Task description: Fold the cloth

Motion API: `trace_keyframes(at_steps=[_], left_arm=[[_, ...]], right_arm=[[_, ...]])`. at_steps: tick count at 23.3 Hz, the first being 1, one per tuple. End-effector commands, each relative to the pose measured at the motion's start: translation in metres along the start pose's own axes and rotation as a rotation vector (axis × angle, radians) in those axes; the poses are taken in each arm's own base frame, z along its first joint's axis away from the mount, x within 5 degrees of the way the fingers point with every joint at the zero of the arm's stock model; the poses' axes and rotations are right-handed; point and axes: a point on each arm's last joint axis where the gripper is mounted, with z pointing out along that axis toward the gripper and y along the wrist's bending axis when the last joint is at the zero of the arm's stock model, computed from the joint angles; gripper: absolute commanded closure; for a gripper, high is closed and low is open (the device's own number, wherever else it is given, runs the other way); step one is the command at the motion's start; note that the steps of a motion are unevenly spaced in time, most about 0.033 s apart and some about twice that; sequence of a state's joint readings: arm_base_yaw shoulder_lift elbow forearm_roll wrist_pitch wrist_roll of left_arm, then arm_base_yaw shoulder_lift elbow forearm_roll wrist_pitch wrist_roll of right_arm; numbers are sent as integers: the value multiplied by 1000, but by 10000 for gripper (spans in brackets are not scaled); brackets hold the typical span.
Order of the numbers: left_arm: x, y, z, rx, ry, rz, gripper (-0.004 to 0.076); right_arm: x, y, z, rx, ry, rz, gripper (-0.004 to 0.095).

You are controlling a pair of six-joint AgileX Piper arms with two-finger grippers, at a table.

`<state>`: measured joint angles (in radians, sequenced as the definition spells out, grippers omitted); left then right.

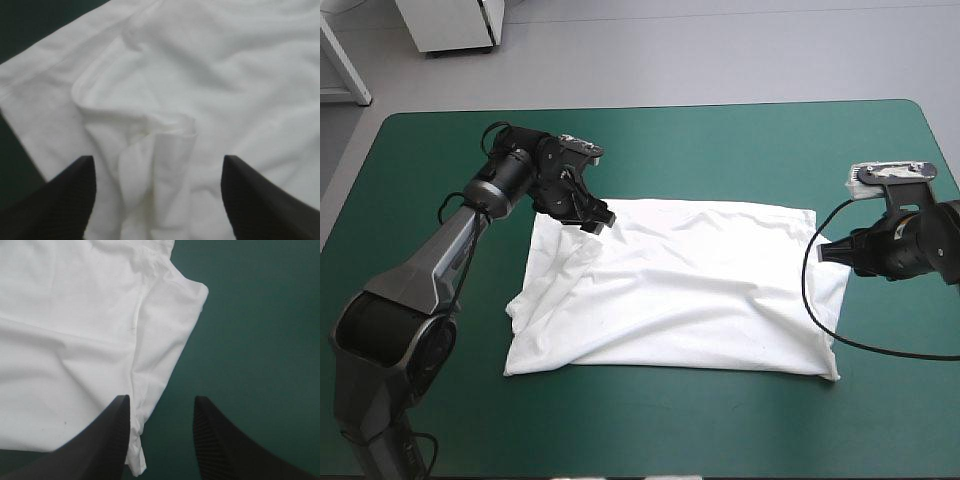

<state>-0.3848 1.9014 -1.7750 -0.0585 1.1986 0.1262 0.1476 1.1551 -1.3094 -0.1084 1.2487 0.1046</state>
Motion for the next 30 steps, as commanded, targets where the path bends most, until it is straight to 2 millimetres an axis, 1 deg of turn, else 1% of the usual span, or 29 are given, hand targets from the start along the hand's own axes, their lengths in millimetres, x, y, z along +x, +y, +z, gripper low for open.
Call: trace_keyframes(at_steps=[1, 4, 8, 11, 12, 13, 14, 15, 16, 17, 18, 19, 21, 25, 27, 30], left_arm=[[7, 6, -55, -81, -83, -11, 264], [13, 14, -75, -99, -121, -50, 286], [31, 23, -88, -122, -129, -76, 286], [51, 30, -89, -131, -112, -104, 286], [66, 33, -87, -138, -106, -117, 286], [73, 34, -87, -141, -109, -122, 286], [85, 34, -86, -140, -109, -131, 286], [89, 33, -84, -139, -101, -131, 286], [97, 31, -84, -138, -93, -132, 286], [98, 31, -85, -138, -94, -129, 286], [98, 31, -85, -139, -90, -129, 286], [98, 31, -85, -139, -92, -129, 286], [97, 31, -85, -139, -98, -129, 286], [97, 31, -85, -140, -98, -128, 286], [97, 31, -85, -142, -97, -128, 286], [97, 31, -85, -142, -100, -127, 286]], right_arm=[[-7, -10, -10, 55, -73, 31, 519], [-12, -22, 5, 67, -23, 123, 518], [-22, -37, 31, 30, 4, 212, 515], [-31, -43, 57, 30, 45, 223, 490], [-34, -45, 77, 30, 94, 225, 464], [-35, -45, 86, 30, 118, 225, 450], [-38, -43, 106, 2, 167, 237, 428], [-39, -42, 114, -9, 187, 241, 425], [-43, -42, 132, -22, 224, 247, 425], [-44, -42, 140, -24, 243, 248, 425], [-49, -43, 154, -22, 255, 248, 425], [-51, -44, 158, -20, 252, 247, 425], [-59, -47, 176, -4, 256, 237, 425], [-62, -50, 204, 18, 294, 228, 428], [-60, -50, 214, 17, 316, 228, 428], [-60, -50, 218, 18, 319, 230, 434]])
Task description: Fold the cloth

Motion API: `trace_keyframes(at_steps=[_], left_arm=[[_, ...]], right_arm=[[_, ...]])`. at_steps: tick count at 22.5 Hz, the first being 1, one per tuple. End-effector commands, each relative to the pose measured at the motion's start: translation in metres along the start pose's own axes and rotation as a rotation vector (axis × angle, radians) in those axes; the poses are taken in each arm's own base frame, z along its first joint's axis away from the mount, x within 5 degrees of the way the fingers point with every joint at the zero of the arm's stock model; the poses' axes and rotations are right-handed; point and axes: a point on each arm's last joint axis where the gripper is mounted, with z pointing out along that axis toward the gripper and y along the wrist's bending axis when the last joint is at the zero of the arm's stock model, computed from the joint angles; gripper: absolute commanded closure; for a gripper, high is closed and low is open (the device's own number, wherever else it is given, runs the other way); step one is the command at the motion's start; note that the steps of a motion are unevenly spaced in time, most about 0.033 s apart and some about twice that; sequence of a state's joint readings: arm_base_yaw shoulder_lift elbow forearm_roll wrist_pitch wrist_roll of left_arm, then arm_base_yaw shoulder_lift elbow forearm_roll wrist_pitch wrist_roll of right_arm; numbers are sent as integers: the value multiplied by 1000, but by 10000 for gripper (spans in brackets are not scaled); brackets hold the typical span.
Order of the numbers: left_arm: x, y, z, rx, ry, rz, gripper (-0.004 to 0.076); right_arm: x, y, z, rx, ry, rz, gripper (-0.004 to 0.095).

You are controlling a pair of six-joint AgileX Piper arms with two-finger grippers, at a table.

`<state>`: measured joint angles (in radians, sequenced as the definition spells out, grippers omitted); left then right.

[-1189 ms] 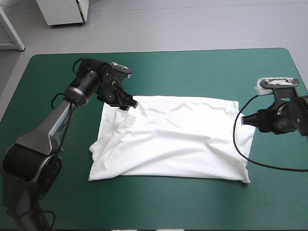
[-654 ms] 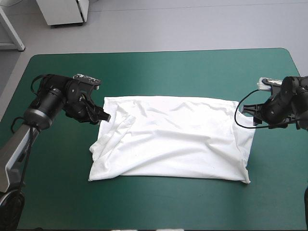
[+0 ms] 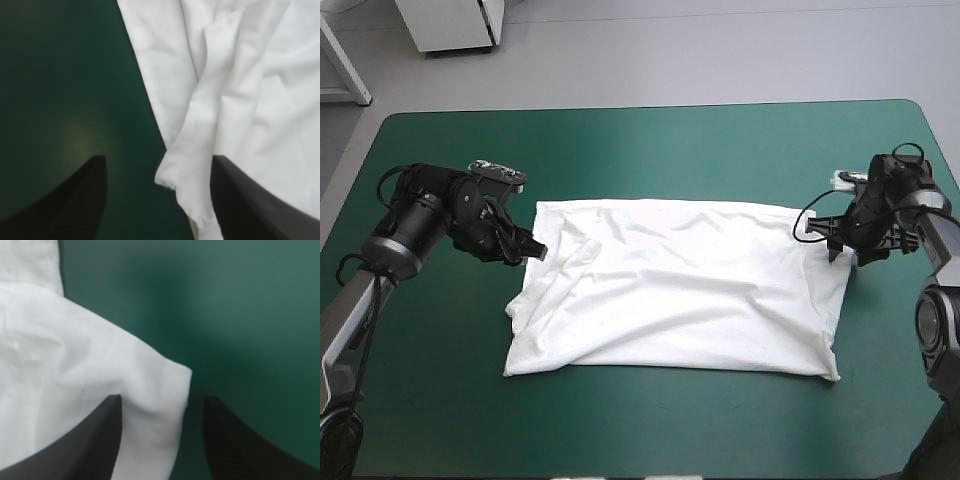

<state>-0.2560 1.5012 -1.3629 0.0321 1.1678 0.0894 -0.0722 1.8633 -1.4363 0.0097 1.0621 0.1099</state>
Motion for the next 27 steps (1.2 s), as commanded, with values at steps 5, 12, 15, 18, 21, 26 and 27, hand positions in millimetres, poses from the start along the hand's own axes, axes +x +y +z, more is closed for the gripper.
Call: trace_keyframes(at_steps=[5, 12, 15, 18, 21, 26, 27], left_arm=[[-3, 1, -20, -9, -99, -8, 286], [-5, 1, -21, -11, -121, -8, 286], [-5, 1, -21, -11, -121, -8, 286], [-5, 1, -21, -11, -130, -8, 286], [-6, 1, -21, -11, -131, -8, 286], [-6, 1, -21, -10, -131, -9, 286], [-5, 1, -21, -8, -130, -9, 286]], right_arm=[[-5, -2, -21, -5, -77, 18, 687], [-2, -2, -24, -4, -36, 4, 927], [-4, 3, -48, -57, -85, 5, 927], [-3, 12, -67, -151, -80, -2, 927], [4, 39, -71, -227, -55, -77, 927], [14, 95, -67, -262, -81, -223, 927], [15, 104, -65, -274, -84, -234, 927]])
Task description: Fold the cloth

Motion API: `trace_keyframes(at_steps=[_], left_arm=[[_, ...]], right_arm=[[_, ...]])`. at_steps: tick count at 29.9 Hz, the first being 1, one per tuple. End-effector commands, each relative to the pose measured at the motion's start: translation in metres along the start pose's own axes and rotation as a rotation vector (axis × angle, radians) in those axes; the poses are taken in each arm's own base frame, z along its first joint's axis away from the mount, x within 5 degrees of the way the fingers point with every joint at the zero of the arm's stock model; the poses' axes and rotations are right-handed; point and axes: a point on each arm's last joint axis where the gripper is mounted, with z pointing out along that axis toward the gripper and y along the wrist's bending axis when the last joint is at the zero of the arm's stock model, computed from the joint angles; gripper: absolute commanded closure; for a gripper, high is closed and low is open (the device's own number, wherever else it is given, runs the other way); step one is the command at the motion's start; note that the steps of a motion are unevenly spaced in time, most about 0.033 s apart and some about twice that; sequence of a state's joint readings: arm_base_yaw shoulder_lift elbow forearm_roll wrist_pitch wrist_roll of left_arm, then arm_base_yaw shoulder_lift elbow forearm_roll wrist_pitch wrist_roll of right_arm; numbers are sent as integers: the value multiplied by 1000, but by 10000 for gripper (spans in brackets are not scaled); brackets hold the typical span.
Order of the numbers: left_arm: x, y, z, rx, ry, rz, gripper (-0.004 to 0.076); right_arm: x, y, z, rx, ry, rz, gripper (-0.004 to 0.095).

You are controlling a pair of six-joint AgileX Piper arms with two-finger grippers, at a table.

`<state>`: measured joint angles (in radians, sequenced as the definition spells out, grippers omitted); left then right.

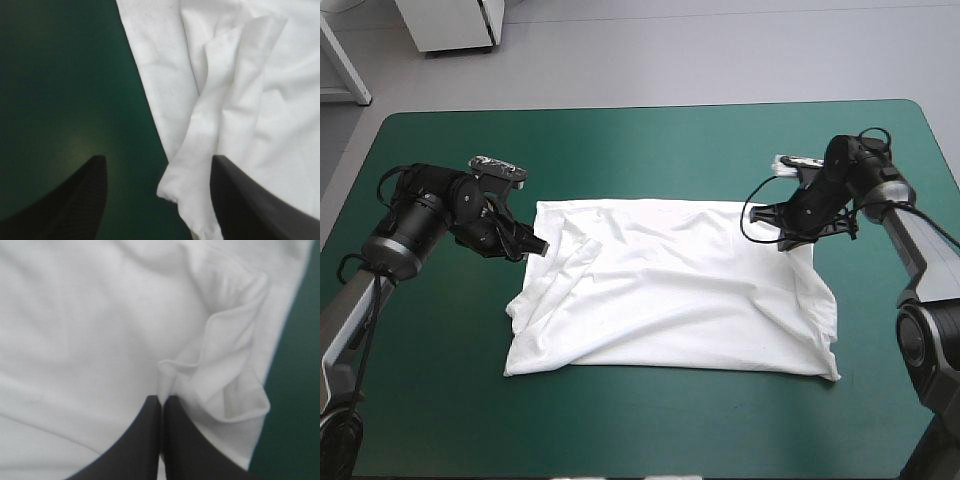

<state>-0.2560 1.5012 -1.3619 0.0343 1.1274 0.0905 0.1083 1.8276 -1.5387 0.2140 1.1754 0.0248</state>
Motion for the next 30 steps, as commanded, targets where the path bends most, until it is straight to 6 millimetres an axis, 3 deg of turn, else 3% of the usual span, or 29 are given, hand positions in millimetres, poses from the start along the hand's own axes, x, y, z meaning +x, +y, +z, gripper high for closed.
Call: trace_keyframes(at_steps=[1, 6, 12, 15, 18, 24, 26, 30], left_arm=[[-3, 1, -21, -3, -89, -12, 286], [-3, 1, -21, -2, -87, -12, 286], [-3, 1, -21, -3, -92, -15, 286], [-3, 1, -21, -3, -92, -13, 286], [-3, 1, -21, -3, -93, -13, 286], [-3, 1, -21, -3, -93, -15, 286], [-3, 1, -21, -3, -94, -15, 286], [-3, 1, -21, -3, -94, -15, 286]], right_arm=[[-1, 32, -15, -56, -89, -70, 927], [-2, 48, 7, -91, -39, -82, 927], [-8, 51, 37, -108, -3, -60, 927], [-9, 52, 42, -124, 8, -49, 912], [-11, 55, 40, -147, 0, -50, 782], [-13, 59, 18, -137, 51, -105, 271], [-15, 59, 5, -112, 7, -96, 249], [-10, 59, -27, -78, -76, -129, 380]])
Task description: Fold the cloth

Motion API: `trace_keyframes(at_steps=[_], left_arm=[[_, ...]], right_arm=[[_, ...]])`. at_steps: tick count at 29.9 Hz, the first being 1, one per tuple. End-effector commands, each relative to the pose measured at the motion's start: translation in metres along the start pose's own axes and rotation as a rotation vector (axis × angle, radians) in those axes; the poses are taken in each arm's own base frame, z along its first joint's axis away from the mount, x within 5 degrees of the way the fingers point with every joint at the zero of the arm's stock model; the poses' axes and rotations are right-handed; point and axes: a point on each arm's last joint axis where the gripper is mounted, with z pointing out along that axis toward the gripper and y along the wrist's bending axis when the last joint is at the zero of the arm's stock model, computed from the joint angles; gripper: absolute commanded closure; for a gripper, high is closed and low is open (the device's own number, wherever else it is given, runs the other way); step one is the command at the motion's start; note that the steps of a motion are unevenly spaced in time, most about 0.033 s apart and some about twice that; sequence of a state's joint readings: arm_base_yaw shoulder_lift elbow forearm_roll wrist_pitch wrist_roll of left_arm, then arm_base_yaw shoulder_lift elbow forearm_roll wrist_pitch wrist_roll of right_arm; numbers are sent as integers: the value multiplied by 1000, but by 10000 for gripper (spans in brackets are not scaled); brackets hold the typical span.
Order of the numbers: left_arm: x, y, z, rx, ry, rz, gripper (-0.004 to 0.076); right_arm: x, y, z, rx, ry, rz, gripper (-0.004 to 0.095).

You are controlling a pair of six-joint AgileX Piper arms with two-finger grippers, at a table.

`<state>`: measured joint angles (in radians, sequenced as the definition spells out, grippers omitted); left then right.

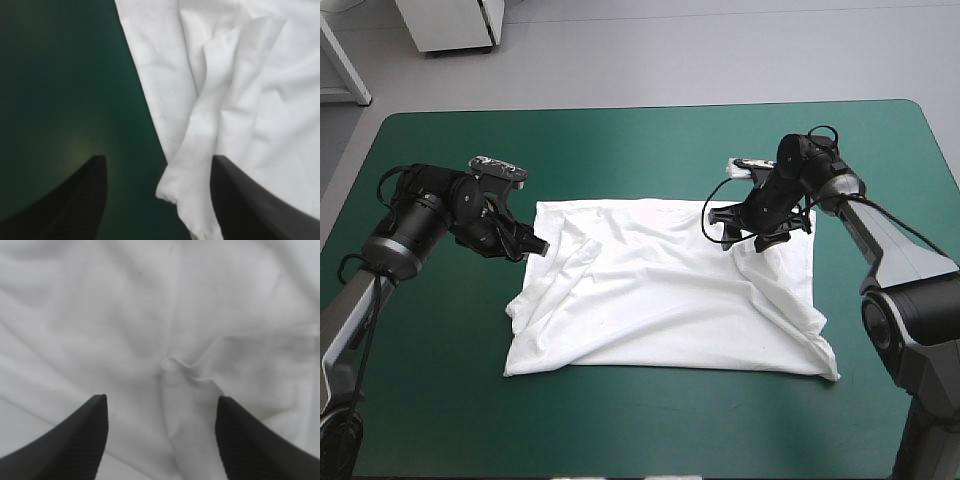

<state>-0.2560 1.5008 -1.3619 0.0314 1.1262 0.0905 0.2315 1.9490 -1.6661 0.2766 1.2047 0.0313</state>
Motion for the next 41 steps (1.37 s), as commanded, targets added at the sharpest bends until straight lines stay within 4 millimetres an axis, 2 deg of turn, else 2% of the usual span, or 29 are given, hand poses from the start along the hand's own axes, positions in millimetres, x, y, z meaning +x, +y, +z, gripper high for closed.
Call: trace_keyframes(at_steps=[1, 6, 10, 13, 16, 20, 23, 26, 28, 31, 34, 41], left_arm=[[-3, 1, -21, -5, -92, -14, 286], [-1, 1, -21, -3, -67, -14, 286], [4, 0, -21, 1, -15, -13, 286], [9, -1, -28, 15, 1, -18, 286], [16, -1, -47, 10, -53, -20, 286], [27, -6, -71, 55, -99, -42, 286], [37, -14, -75, 123, -104, -54, 321], [53, -24, -58, 149, -37, -38, 399], [67, -33, -39, 156, 26, -30, 418], [85, -45, -11, 169, 73, -36, 418], [98, -53, 8, 175, 99, -26, 411], [123, -47, 38, 91, 183, -79, 339]], right_arm=[[10, 12, -63, 23, -152, -56, 413], [33, 14, -109, 88, -261, -96, 441], [66, 10, -135, 153, -310, -119, 441], [94, 6, -144, 183, -318, -117, 441], [120, 2, -142, 187, -298, -112, 441], [142, 0, -147, 183, -314, -85, 442], [150, 0, -153, 178, -337, -81, 442], [153, 1, -156, 177, -347, -82, 442], [154, 1, -157, 175, -350, -75, 442], [154, 2, -156, 165, -350, -64, 442], [154, 2, -156, 162, -350, -62, 442], [155, 2, -157, 161, -354, -62, 443]])
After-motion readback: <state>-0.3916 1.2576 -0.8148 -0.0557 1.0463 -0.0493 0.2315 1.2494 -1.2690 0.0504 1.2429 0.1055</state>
